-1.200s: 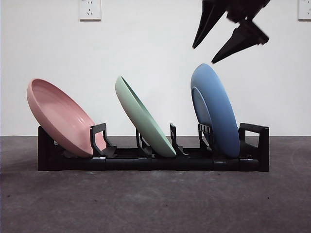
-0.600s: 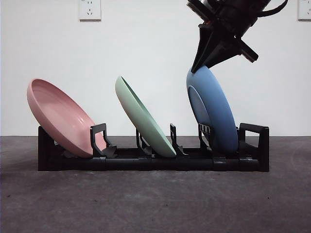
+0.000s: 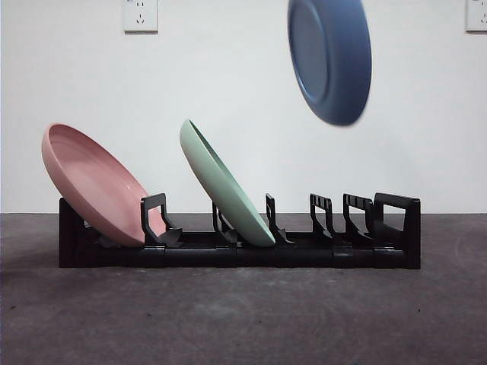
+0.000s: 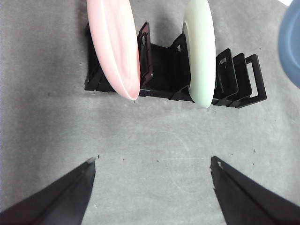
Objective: Place the plate
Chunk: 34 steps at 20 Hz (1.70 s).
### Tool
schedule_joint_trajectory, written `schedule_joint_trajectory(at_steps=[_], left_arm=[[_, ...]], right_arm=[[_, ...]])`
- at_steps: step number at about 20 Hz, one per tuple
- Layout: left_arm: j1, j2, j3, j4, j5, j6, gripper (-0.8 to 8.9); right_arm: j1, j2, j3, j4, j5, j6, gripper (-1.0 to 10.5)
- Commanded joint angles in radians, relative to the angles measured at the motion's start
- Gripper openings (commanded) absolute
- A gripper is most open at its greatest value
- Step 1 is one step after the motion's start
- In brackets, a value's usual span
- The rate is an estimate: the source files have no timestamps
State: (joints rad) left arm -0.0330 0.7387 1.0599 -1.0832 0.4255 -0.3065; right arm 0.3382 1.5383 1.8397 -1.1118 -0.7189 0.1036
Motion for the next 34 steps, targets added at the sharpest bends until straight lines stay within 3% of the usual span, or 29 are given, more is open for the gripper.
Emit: schedule_joint_trajectory(at_steps=[1, 3, 11, 14, 16, 18, 20, 22, 27, 30, 34], left_arm=[[0.0, 0.005, 0.025, 0.005, 0.008, 0.029, 3.94], [0.0, 0.005, 0.025, 0.005, 0.008, 0.037, 3.94], [0.0, 0.005, 0.025, 0.006, 0.008, 0.039, 3.94], [0.0, 0.005, 0.025, 0.005, 0.008, 0.045, 3.93], [0.0, 0.005, 0.025, 0.005, 0.008, 0.045, 3.94], [0.0, 0.005, 0.025, 0.005, 0.008, 0.045, 3.94], [0.0, 0.005, 0.025, 0.005, 0.008, 0.045, 3.94], [0.0, 0.005, 0.025, 0.006, 0.008, 0.052, 3.94], [0.0, 0.006, 0.025, 0.006, 0.008, 0.063, 3.93], [0.0, 0.005, 0.025, 0.006, 0.008, 0.063, 3.94], [0.0, 0.005, 0.025, 0.006, 0.008, 0.063, 3.93]], right_arm=[[0.047, -0.038, 0.002, 0.0, -0.013, -0.086, 0.1], [0.111, -0.119, -0.069, 0.053, 0.008, -0.093, 0.1], [0.494, -0.542, -0.705, 0.583, 0.491, -0.079, 0.1], [0.628, -0.655, -0.902, 0.79, 0.603, -0.071, 0.1], [0.713, -0.705, -0.999, 0.87, 0.72, -0.032, 0.1], [0.792, -0.719, -1.058, 0.868, 0.813, -0.037, 0.1], [0.866, -0.703, -1.083, 0.794, 0.886, -0.09, 0.1], [0.951, -0.656, -1.083, 0.705, 0.931, -0.193, 0.1], [1.077, -0.488, -1.082, 0.6, 0.986, -0.412, 0.1], [1.08, -0.375, -1.08, 0.588, 1.036, -0.47, 0.1], [1.052, -0.25, -1.08, 0.605, 1.042, -0.512, 0.1]])
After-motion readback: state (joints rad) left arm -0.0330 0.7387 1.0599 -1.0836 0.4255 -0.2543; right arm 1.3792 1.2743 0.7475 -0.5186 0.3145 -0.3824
